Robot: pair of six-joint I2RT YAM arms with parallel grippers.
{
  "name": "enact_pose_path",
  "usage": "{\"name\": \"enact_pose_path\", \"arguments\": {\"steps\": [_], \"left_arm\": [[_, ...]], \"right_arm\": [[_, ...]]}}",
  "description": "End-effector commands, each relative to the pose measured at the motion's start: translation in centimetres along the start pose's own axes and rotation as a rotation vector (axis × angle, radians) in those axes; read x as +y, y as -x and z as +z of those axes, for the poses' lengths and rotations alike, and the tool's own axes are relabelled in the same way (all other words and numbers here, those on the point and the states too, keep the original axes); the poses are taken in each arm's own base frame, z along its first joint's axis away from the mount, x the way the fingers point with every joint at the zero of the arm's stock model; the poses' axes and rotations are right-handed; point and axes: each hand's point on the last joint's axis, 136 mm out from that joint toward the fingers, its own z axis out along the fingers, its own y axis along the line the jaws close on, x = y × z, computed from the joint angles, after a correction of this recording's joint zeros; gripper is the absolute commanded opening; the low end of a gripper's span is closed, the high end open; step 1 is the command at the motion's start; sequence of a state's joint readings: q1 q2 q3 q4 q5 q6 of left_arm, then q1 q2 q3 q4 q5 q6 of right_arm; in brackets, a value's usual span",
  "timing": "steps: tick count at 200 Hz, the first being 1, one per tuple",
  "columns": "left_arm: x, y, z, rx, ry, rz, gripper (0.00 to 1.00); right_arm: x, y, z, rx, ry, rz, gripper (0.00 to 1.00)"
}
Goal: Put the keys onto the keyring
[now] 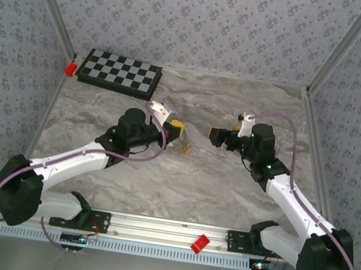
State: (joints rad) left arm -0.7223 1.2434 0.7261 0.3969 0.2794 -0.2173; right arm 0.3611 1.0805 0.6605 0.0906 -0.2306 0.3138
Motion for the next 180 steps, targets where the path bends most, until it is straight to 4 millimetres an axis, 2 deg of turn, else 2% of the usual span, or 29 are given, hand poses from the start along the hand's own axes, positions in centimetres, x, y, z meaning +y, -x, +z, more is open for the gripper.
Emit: {"name": "enact_pose_path", "arguments": {"steps": [1,48,65,124,165,174,176,180], "left_arm": [[-0.6,1.6,-0.7,-0.076,-0.008,0.027,0.0],[-0.8,1.0,-0.9,-0.072,-0.002,0.02,0.0],[-0.7,0.9,-1.0,-0.073,0.007,0.015,0.0],[-1.3,1.0,-1.2,-0.075,-0.008,0.014,0.0],[-1.4,1.1,-1.4,-0.076,-0.011,0.015,0.0],[-1.5,1.1,-1.4,-0.077,-0.012,0.014,0.0],[-1.5,1.1,-1.4,-0.078,-0.012,0.014,0.0],[-1.5,1.1,-1.4,-0.076,-0.013,0.013,0.0]], "right_arm": [[-2.2,0.2,0.5,0.019,-0.105,0.01,0.99],[-6.1,-2.2,3.7,0.188,-0.199,0.101,0.59],[-7.3,-3.0,5.1,0.245,-0.211,0.141,0.51],[-11.5,-4.5,9.5,0.397,-0.289,0.181,0.41],[-14.2,-4.7,11.0,0.444,-0.309,0.236,0.35],[-14.6,-5.5,11.2,0.466,-0.31,0.246,0.35],[-14.5,-4.5,11.5,0.448,-0.304,0.238,0.35],[-14.6,-4.3,11.7,0.446,-0.302,0.234,0.35]]}}
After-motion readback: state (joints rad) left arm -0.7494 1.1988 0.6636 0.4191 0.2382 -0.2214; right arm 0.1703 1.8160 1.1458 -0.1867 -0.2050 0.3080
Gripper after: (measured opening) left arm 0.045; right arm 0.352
